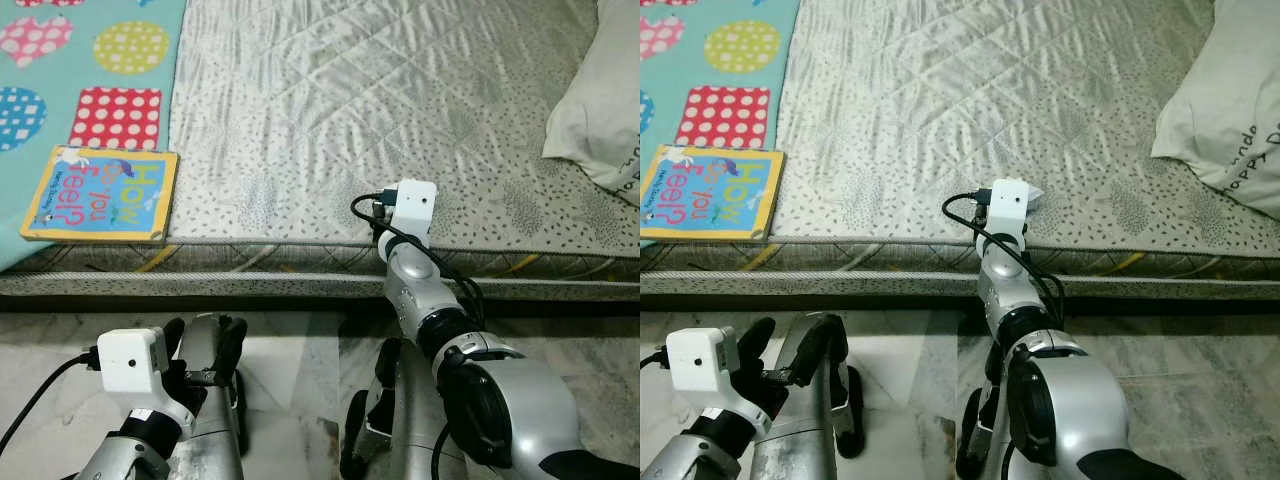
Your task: Clean up the room
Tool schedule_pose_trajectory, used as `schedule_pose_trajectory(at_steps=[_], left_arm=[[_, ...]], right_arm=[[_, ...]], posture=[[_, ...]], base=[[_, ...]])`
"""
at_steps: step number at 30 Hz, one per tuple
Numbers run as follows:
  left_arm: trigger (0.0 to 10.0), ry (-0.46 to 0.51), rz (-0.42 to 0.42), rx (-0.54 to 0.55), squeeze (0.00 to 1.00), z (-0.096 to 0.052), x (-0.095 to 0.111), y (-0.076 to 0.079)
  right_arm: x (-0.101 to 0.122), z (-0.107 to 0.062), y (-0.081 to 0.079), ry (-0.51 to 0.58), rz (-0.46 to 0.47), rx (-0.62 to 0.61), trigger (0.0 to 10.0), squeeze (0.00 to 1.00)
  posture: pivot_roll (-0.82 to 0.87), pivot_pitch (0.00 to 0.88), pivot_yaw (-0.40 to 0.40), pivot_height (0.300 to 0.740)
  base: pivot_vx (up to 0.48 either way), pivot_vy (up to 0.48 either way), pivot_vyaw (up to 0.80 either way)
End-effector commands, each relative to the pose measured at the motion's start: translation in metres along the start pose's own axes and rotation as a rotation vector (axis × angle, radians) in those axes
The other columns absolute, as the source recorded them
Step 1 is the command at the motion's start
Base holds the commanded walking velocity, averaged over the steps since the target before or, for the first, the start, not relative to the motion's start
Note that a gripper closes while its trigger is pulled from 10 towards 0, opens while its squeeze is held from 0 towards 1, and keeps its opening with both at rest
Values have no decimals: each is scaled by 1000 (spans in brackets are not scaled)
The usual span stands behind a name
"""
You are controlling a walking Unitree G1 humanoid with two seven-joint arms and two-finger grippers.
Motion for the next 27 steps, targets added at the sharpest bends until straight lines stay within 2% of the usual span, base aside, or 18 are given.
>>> schedule_pose_trajectory(at_steps=[1, 12, 17, 22, 23, 25, 26, 27], left_arm=[[10000, -3, 4, 19, 0, -5, 1, -1], [10000, 4, -7, 52, 0, -12, 5, -2], [10000, -5, -12, 60, 0, -16, 3, -1], [10000, -13, -15, 66, 0, -18, 3, -2], [10000, -13, -14, 66, 0, -17, 3, -2], [10000, -14, -14, 66, 0, -17, 3, -2], [10000, -15, -14, 66, 0, -17, 3, -2], [10000, -15, -14, 66, 0, -17, 3, -2]], right_arm=[[6, 2, 6, 28, -16, -31, 10000, 0], [29, 5, 6, 91, -24, -103, 10000, 0], [26, 5, 8, 77, -41, -130, 10000, 0], [18, 3, 8, 62, -108, -133, 10000, 0], [15, 2, 9, 52, -124, -135, 7961, 0], [5, 0, 12, 24, -155, -141, 8078, 0], [2, 0, 13, 13, -157, -147, 9412, 0], [0, -1, 14, 7, -159, -151, 9412, 0]], posture=[[268, 387, -107, 541], [294, 408, -112, 541], [301, 420, -115, 541], [302, 424, -113, 541], [301, 426, -111, 541], [301, 426, -111, 541], [301, 426, -111, 541], [301, 426, -111, 541]], base=[[0, 0, 0], [0, 0, 0], [0, 0, 0], [0, 0, 0], [0, 0, 0], [0, 0, 0], [0, 0, 0], [0, 0, 0]])
Point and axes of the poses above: a point about 5 cm out from each wrist's last joint towards the gripper, its own z axis pointing out of the wrist towards the gripper, its own x axis along the axis of the wrist's last joint, y = z × x, the point moved 5 cm from there along z, pointing out of the wrist towards the gripper, and after that the axes turned 8 degrees about z, right-handed, at the moved point
